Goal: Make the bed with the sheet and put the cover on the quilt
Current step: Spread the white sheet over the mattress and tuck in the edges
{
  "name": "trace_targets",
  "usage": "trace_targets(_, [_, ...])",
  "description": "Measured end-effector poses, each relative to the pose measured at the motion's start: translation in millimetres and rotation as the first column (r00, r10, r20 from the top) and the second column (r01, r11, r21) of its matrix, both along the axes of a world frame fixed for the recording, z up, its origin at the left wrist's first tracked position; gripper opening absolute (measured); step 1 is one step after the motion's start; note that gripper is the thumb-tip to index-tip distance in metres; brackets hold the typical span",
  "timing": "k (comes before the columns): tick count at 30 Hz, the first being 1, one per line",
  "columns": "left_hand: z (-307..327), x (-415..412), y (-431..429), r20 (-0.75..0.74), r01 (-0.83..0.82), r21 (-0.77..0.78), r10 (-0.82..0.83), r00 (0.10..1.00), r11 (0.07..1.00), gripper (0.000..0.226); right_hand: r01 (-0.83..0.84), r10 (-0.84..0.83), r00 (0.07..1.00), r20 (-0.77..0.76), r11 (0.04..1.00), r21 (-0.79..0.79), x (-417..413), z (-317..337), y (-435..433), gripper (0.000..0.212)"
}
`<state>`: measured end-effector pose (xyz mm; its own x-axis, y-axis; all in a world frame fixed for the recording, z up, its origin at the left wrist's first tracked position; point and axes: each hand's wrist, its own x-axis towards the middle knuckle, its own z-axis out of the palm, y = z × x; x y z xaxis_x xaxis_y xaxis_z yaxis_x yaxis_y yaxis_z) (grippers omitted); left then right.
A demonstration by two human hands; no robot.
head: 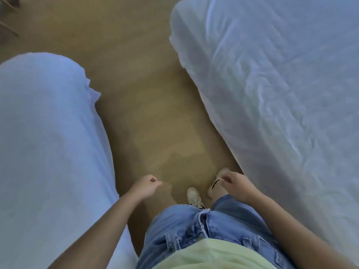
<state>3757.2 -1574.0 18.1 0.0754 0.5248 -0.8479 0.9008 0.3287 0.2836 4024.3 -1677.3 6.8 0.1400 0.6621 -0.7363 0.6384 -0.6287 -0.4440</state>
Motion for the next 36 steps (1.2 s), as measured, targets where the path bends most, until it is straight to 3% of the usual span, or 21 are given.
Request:
trace_targets(6, [-22.9,-51.4,31.4,0.039,-0.327,-0.134,0.335,0.942,0.935,0.015,-0.249,0.249,0.968,-0.029,0.968,-0.015,-36.8,-10.0,117.0,0.026])
trace_targets(9, [-31.5,-54.9,76.3,0.055,-0.39,-0.207,0.409,0.911,0.897,0.017,-0.379,0.378,0.926,-0.028,0.925,-0.035,-51.3,-24.9,188.0,0.031])
trace_targets(17, [-27.5,-54.3,253.9,0.061,-0.508,-0.13,0.518,0.853,0.852,0.029,-0.71,0.715,0.699,0.027,0.698,-0.095,-82.2,-23.0,428.0,0.031])
trace_targets(23, [-38.3,-92.3,381.8,0.14,-0.6,-0.045,0.599,0.788,0.799,0.017,-0.733,0.737,0.673,0.062,0.676,-0.072,-136.9,-16.7,600.6,0.032])
trace_targets(28, [-56.4,-173.5,507.7,0.145,-0.641,-0.012,0.636,0.758,0.767,0.017,-0.807,0.811,0.581,0.065,0.585,-0.078,-215.5,-23.3,734.7,0.035])
trace_targets(31, [-50.5,-233.3,591.1,0.09,-0.581,0.031,0.576,0.812,0.814,0.024,-0.771,0.775,0.629,0.052,0.631,-0.086,-263.7,-10.5,810.5,0.035])
trace_targets(36, [-32.7,-315.4,740.7,0.061,-0.54,0.033,0.538,0.841,0.841,0.013,-0.745,0.746,0.665,0.039,0.666,-0.047,-329.3,9.3,937.8,0.033])
